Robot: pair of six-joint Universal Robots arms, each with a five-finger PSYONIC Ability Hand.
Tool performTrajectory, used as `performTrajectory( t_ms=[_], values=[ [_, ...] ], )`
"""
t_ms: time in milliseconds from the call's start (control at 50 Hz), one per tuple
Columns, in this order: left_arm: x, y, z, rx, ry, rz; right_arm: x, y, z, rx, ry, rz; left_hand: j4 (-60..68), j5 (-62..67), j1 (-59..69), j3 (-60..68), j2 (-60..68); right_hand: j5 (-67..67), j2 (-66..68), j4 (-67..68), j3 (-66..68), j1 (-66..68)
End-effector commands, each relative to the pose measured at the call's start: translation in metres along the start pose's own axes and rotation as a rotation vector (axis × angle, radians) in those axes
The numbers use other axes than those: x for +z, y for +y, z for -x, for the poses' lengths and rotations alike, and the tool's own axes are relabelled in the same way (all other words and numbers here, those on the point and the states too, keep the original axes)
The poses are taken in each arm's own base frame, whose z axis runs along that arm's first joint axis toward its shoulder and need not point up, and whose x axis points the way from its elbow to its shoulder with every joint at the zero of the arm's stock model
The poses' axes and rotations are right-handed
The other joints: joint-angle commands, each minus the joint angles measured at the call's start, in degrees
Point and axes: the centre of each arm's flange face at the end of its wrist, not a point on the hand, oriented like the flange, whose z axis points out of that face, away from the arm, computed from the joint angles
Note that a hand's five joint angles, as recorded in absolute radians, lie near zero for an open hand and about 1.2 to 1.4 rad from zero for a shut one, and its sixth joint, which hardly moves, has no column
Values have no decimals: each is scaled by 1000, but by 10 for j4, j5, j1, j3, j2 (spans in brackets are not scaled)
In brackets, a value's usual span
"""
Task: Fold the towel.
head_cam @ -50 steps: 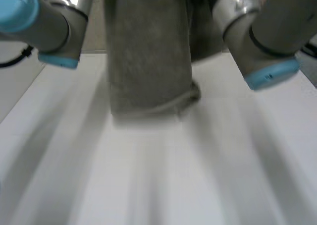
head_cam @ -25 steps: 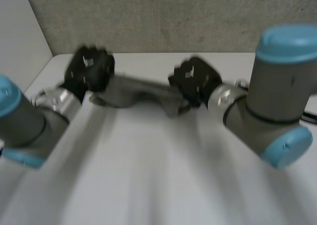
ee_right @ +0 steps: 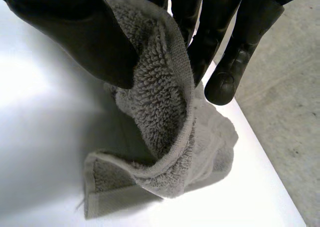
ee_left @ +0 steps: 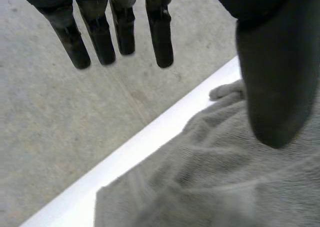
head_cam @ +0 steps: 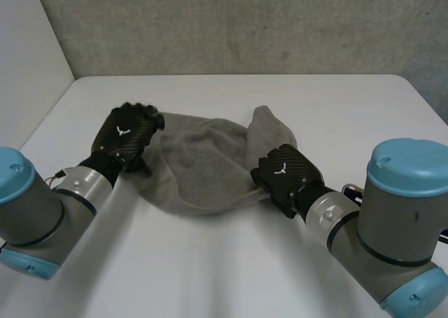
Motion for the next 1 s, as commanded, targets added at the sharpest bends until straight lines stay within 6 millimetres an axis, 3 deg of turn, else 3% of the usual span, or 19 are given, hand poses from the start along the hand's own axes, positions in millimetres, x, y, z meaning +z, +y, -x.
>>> performTrajectory(
  t_ms=[20, 180, 320, 460, 600, 800, 940, 1000],
  values=[
    [5, -4, 6, 23, -22, -56, 2, 5, -2, -3, 38, 3, -62, -39, -53, -60, -55, 39, 46, 35, 39, 38],
    [15, 9, 8, 30, 10, -49, 5, 10, 0, -7, 44, 5, -60, -37, -51, -58, -53, 39, 46, 35, 39, 38],
    [26, 31, -3, 186, 133, -5, 6, 13, 3, -8, 41, 8, -52, -29, -43, -50, -44, 39, 46, 35, 39, 38],
    [46, 52, 12, 227, 144, 173, 7, 15, 5, -8, 34, 12, -43, -21, -34, -41, -36, 39, 46, 35, 39, 38],
    [61, 65, 21, 218, 105, 231, 7, 17, 7, -9, 27, 18, -43, -21, -34, -41, -36, 39, 46, 35, 39, 38],
    [70, 70, 23, 221, 102, 232, 8, 21, 14, -7, 8, 28, -38, -15, -29, -36, -31, 39, 46, 35, 39, 38],
    [60, 64, 26, 196, 98, 310, 8, 21, 14, -10, 7, 30, 141, 164, 150, 143, 149, 39, 46, 35, 39, 38],
    [53, 58, 29, 180, 102, 354, 8, 21, 14, -10, 7, 30, 145, 168, 154, 147, 152, 39, 46, 35, 39, 38]
  ],
)
